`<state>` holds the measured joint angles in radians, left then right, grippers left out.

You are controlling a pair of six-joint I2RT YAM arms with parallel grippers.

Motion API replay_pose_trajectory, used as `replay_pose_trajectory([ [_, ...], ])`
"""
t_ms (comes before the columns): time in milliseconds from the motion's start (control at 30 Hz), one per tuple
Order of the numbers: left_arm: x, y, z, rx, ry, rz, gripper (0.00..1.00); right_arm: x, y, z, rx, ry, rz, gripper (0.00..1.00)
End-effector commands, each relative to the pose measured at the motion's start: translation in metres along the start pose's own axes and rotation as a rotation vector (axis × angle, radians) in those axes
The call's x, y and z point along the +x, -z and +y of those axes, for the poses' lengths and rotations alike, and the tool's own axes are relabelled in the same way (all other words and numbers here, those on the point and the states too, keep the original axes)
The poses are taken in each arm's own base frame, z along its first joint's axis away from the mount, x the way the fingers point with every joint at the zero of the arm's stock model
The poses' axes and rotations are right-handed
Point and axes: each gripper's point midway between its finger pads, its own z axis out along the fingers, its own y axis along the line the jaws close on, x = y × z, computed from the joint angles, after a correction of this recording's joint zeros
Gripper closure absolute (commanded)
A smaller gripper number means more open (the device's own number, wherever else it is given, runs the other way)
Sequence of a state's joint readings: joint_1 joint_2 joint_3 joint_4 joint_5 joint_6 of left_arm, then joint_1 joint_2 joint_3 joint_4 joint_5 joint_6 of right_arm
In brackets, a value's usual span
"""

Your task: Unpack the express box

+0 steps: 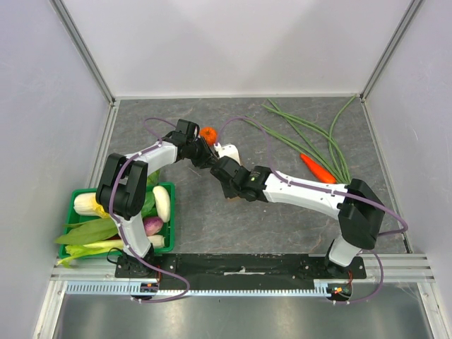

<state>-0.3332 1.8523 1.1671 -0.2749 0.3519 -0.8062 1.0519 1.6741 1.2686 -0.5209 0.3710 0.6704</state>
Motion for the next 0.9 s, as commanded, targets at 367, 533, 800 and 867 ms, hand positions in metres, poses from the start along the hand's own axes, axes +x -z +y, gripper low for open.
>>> replay_pose_trajectory([
  [367,0.007,0.003,0.032,-0.116,-0.024,0.012,0.59,-0.041,0.057,-0.007,0.014,-0.016,-0.129,1.00],
  [533,-0.002,0.023,0.006,-0.038,-0.111,-0.042,0.46,-0.084,0.086,-0.025,0.082,-0.100,-0.302,1.00],
  [800,0.003,0.055,-0.024,0.105,-0.192,-0.084,0.33,-0.097,0.093,-0.069,0.234,-0.099,-0.377,1.00],
  [867,0.002,0.060,-0.017,0.071,-0.190,-0.103,0.33,-0.094,0.080,-0.091,0.294,-0.099,-0.346,1.00],
])
